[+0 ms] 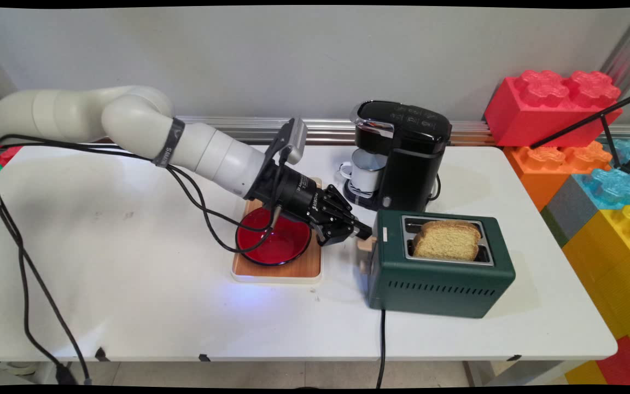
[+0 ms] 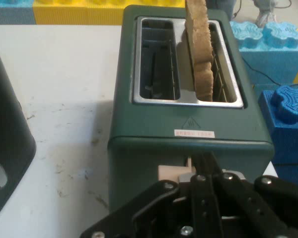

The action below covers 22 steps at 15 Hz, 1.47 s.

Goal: Press the toaster switch

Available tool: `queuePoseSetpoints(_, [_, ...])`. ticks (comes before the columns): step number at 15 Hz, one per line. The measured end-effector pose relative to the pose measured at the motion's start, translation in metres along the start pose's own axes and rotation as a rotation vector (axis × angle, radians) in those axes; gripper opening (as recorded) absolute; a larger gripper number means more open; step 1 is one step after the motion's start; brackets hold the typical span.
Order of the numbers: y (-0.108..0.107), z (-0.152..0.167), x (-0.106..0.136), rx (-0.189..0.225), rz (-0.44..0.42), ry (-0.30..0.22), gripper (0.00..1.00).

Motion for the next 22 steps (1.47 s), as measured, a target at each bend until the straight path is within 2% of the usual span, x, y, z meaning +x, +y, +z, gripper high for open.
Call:
queuePoseSetpoints(9, [-0.003, 0.010, -0.015, -0.007, -0.008, 0.005, 0.00])
queuePoseSetpoints(22, [-0.008, 0.029, -0.042, -0.010, -0.020, -0.018, 0.00])
